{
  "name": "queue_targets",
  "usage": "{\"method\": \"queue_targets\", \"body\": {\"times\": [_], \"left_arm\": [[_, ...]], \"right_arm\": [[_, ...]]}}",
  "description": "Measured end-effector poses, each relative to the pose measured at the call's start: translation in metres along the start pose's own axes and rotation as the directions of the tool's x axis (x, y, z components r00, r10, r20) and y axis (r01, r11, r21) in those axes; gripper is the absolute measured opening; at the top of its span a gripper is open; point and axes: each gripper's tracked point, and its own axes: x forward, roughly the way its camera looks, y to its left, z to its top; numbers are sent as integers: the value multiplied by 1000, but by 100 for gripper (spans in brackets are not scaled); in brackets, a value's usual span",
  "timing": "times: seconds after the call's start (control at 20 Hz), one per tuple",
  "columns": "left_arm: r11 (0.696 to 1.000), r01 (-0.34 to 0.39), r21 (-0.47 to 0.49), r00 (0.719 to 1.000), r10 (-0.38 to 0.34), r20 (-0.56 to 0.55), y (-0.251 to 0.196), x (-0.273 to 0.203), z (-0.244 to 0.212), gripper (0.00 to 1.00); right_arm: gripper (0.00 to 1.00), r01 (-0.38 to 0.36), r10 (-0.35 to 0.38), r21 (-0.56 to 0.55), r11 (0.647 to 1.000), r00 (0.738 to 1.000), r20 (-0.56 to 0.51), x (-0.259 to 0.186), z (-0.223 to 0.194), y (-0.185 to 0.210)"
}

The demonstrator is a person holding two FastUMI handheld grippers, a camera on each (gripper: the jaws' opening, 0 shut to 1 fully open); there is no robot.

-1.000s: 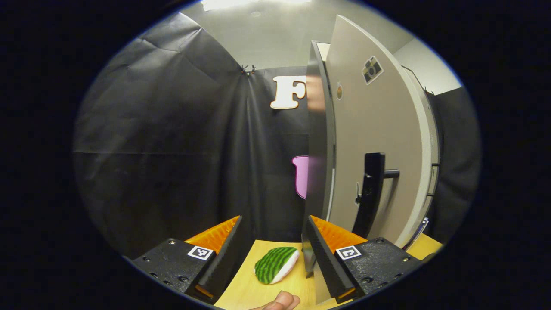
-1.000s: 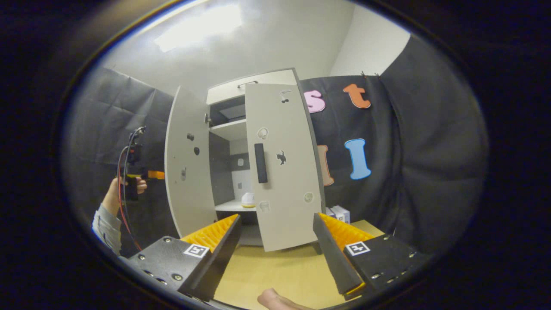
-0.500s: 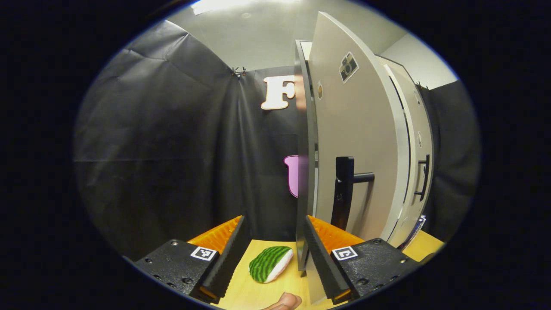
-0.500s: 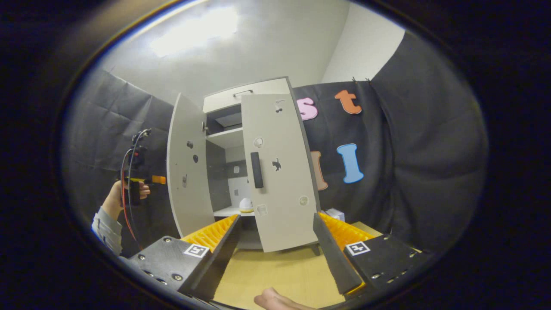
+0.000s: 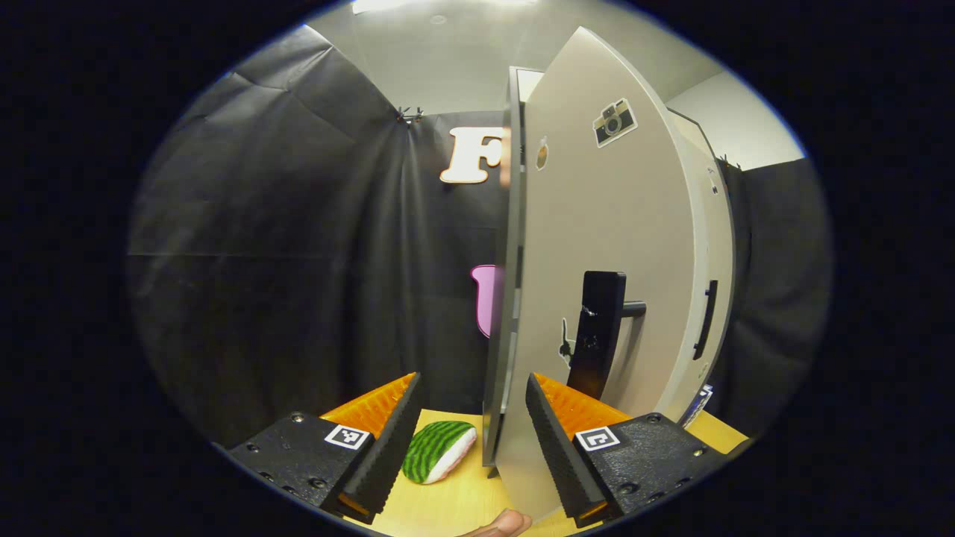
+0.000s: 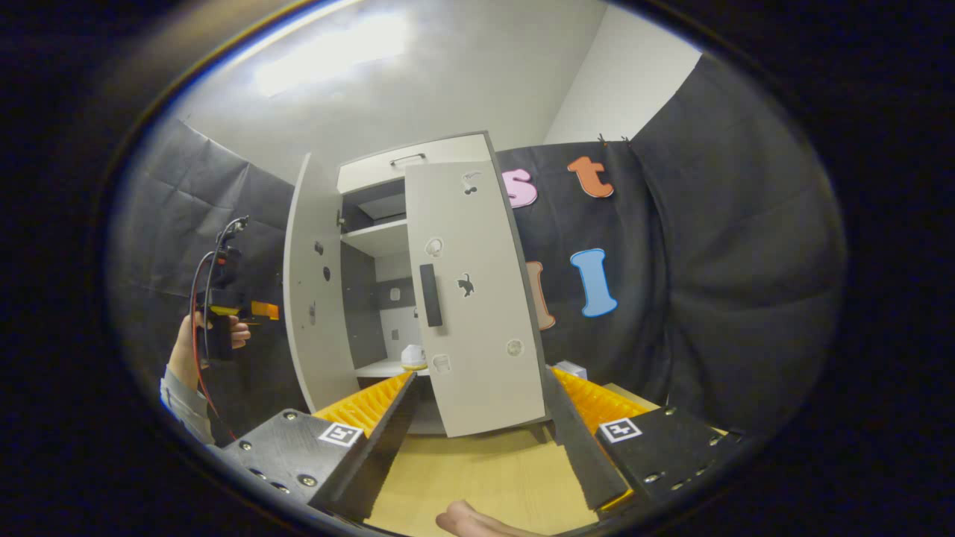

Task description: Grab one shoe with the right hand and put it into the shoe cabinet, grab the other shoe with the left hand and put it into the shoe cabinet; then close the right door with the right hand and the left door with the left hand.

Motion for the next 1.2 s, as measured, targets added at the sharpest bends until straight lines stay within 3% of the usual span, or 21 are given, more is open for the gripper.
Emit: {"method": "queue_targets", "body": {"times": [0.05, 0.3, 0.35, 0.45, 0.5, 0.65, 0.9, 1.0, 1.05, 1.2], "left_arm": [[1000, 19, -3, 1000, -19, -3, -11, 3, -1, 80], [999, 43, -17, 999, -43, 3, -53, 20, -5, 85], [998, 61, -22, 998, -61, 5, -65, 24, -7, 80], [991, 128, -40, 990, -130, -51, -85, 26, -18, 85], [987, 145, -65, 984, -151, -98, -99, 19, -32, 86], [980, 175, -92, 978, -184, -100, -119, -4, -32, 87], [993, 112, -45, 993, -114, -29, -110, -48, -17, 89], [989, 140, -48, 990, -141, -28, -113, -67, -17, 87], [987, 153, -48, 988, -154, -20, -114, -76, -16, 92], [979, 202, -9, 979, -202, -38, -125, -104, -24, 92]], "right_arm": [[99, 4, -4, -3, 1000, 1000, -2, 3, -3, 0], [96, -6, 7, 6, 1000, 1000, -11, 10, -8, 11], [96, -8, 8, 1, 1000, 1000, -19, 12, -10, 14], [99, -12, 11, -21, 1000, 1000, -23, 15, -11, 18], [99, -11, 11, -32, 999, 1000, -23, 15, -11, 19], [99, -9, 8, -51, 999, 1000, -25, 13, -13, 19], [99, 11, -11, -46, 999, 1000, -16, 8, -6, 7], [99, 29, -29, -34, 999, 1000, -10, 6, -4, 0], [99, 33, -34, -30, 999, 999, -7, 5, -2, -1], [99, 44, -44, -32, 999, 999, -2, 6, 0, -7]]}}
